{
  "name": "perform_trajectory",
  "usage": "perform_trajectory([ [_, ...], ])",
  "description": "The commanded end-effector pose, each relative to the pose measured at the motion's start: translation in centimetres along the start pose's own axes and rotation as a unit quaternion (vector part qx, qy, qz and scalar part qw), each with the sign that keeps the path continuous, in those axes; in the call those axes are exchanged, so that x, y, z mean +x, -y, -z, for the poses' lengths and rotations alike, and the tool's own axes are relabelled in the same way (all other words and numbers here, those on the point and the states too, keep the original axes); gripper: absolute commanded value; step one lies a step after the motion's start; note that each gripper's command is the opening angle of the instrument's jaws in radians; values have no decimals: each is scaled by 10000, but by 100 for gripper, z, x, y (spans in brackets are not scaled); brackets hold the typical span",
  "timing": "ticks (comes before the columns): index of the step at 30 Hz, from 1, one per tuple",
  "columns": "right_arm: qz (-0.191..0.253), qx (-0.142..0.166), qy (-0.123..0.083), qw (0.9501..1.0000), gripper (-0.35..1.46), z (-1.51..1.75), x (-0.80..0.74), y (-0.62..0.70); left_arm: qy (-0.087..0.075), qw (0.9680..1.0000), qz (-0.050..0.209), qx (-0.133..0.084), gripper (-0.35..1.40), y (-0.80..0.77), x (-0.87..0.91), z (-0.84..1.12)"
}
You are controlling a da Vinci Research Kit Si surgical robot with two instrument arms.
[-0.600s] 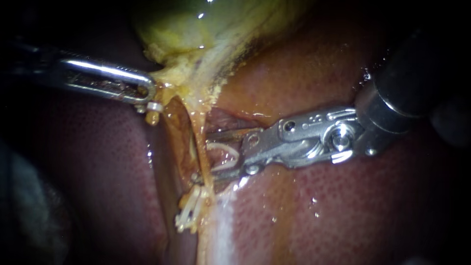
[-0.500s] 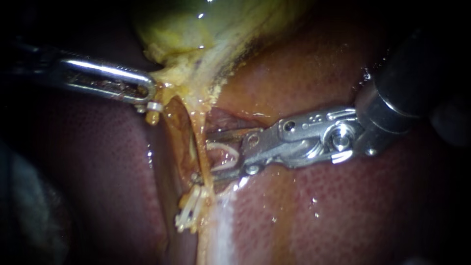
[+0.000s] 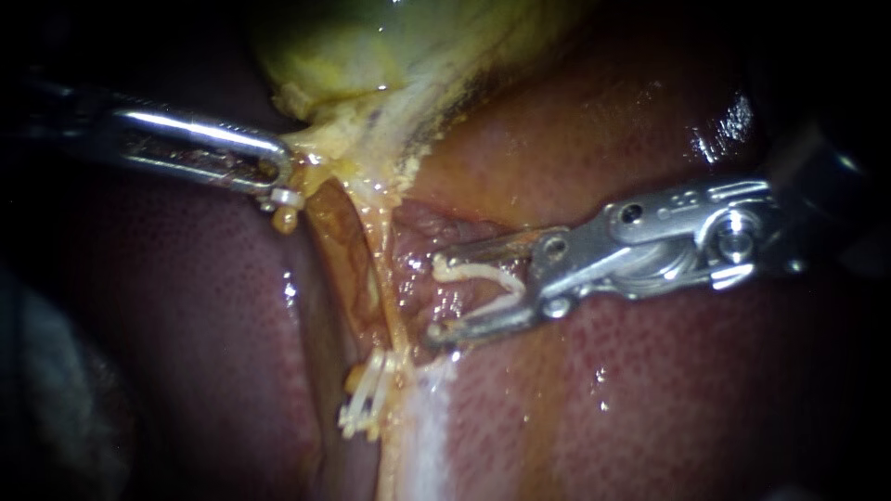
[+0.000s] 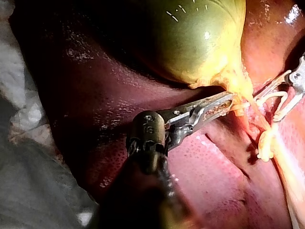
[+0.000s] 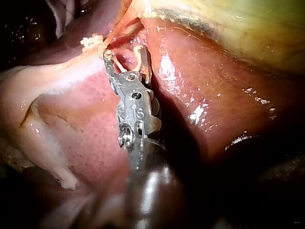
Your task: Clipping first clip right tube
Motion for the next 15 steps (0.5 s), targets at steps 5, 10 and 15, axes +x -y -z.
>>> perform_trajectory([
  [5,-42,214,-69,9997,43,0,1,8,0,10000,-2,-3,-35,0,0,0],
  [10,-137,382,-186,9990,43,-13,10,17,0,10000,-2,-3,-35,0,0,0],
  [15,-411,317,-176,9985,43,-38,16,15,-1,10000,-2,-2,-35,0,0,0],
])
